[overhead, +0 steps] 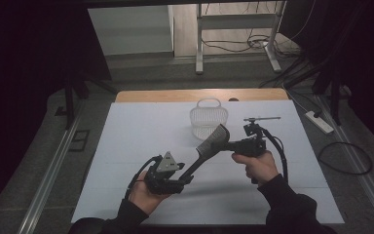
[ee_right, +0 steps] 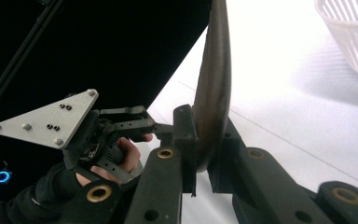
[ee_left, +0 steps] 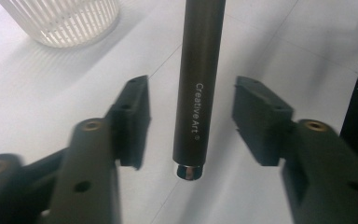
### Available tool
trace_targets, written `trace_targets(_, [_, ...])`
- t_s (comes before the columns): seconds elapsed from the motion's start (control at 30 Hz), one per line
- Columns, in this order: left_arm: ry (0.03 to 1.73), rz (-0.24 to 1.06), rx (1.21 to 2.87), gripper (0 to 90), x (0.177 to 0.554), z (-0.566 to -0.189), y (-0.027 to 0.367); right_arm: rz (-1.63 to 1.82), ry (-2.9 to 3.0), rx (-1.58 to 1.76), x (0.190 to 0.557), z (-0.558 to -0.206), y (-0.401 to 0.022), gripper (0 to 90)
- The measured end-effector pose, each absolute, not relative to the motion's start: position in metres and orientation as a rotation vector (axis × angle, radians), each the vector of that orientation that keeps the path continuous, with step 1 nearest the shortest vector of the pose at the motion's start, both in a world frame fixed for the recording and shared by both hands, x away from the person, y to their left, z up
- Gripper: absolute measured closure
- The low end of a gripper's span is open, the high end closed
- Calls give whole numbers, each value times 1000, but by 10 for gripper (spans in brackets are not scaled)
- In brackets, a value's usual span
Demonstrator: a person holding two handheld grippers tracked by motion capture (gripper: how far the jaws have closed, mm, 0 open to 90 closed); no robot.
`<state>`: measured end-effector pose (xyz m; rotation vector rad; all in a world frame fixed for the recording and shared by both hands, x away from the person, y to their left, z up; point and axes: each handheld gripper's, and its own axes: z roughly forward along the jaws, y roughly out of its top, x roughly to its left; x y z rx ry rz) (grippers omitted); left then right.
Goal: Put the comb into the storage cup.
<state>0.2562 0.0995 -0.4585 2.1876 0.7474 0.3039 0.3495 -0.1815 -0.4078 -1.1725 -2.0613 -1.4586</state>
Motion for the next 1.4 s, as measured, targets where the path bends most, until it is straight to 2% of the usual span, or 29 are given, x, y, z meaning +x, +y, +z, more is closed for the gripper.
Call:
trace_targets(0.27, [764, 314, 2161, 191, 257, -459, 103, -1493, -2118, -1153, 348, -406, -184, 833])
trace_targets(0.4, [796, 285, 2148, 103, 259, -457, 107, -1500, -2136, -1161, 348, -406, -185, 833])
trace_targets(0.53, [828, 257, 2127, 55, 260, -456, 114, -1517, -2147, -1158, 348, -405, -187, 833])
trace_targets(0.87, [838, 228, 2103, 4, 263, -453, 132, -1541, -2189, -1180, 348, -401, -193, 833])
trace_targets(1.03, [812, 219, 2100, 0, 262, -452, 138, -1551, -2207, -1185, 347, -398, -194, 833])
trace_targets(1.17, [801, 161, 2096, 3, 264, -452, 143, -1561, -2206, -1188, 347, -396, -196, 833])
trace_targets(1.4, [833, 163, 2099, 5, 264, -452, 158, -1578, -2214, -1204, 348, -393, -199, 833])
